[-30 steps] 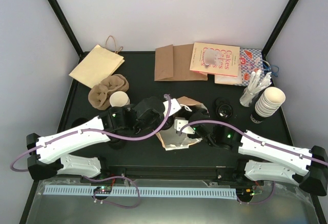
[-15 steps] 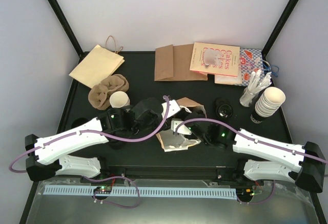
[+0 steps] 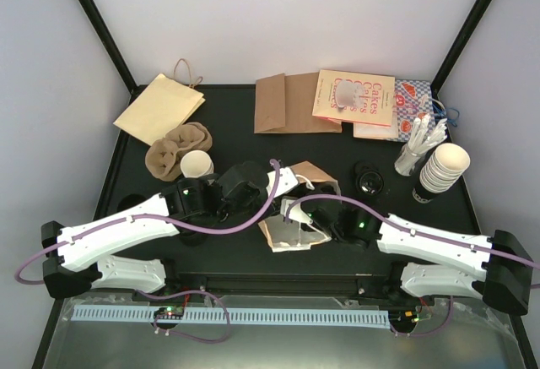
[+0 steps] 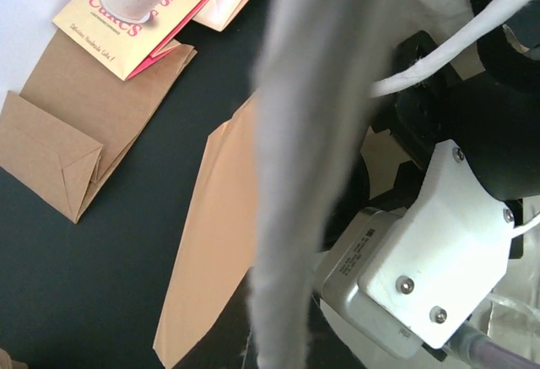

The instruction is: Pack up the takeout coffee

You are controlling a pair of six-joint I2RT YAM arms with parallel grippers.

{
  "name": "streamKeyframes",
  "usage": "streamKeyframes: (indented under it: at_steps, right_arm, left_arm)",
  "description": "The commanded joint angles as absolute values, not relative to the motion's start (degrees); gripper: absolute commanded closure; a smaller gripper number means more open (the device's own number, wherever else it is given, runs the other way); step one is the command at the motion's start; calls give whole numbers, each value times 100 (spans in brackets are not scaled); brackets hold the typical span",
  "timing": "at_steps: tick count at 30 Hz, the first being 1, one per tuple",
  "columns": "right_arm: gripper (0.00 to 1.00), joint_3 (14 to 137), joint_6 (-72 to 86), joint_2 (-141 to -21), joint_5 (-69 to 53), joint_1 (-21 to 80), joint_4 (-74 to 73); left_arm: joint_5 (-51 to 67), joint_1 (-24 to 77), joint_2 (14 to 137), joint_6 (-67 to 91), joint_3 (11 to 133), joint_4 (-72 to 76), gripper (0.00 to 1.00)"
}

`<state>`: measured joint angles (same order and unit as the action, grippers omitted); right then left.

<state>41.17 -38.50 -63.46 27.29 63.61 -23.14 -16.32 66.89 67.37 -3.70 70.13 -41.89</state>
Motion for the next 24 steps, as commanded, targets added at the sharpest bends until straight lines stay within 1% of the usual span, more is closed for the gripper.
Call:
streamKeyframes:
  at_steps: [1,3,5,8,10,11,12,15,17,18,20,24]
  right_arm:
    - [49,3957,-3623,-6315,2983,6354,-1884]
    - [49,3902,-3593,-6279,2949,6354,-1855]
    - [49,3881,-3555,-6275,2945,6350,-1835]
    - [49,3867,-3538,-6255,2919,6355,-1799]
    - [49,3859,-3517,-6237,2889,6355,-1758]
    - [49,3858,-3504,-6226,2876,6359,-1746]
    - [49,3863,-3499,-6222,2867,6355,-1734]
    - [49,3865,-3489,-6213,2841,6354,-1723]
    - [49,3867,-3487,-6213,2842,6354,-1715]
    - [49,3867,-3489,-6202,2840,6353,-1707]
    - [49,3859,-3481,-6195,2847,6348,-1668]
    - [49,3863,-3472,-6203,2874,6352,-1612]
  left_arm:
    - [-1365,6738,6636,-370,7013,-4006,98]
    - [-1307,6733,6636,-353,7014,-4002,96]
    - [-1265,6733,6623,-313,7021,-3990,91]
    - [-1186,6737,6590,-237,7069,-3961,78]
    - [-1122,6729,6529,-179,7112,-3913,65]
    - [-1078,6729,6472,-135,7133,-3873,56]
    - [-1059,6728,6407,-94,7155,-3811,43]
    - [-1058,6713,6150,97,7270,-3721,18]
    - [-1059,6621,6045,258,7432,-3751,7]
    - [-1048,6528,6020,374,7534,-3802,4]
    - [-848,6164,6001,596,7751,-3944,1]
    - [130,4743,6168,1110,8008,-4186,1]
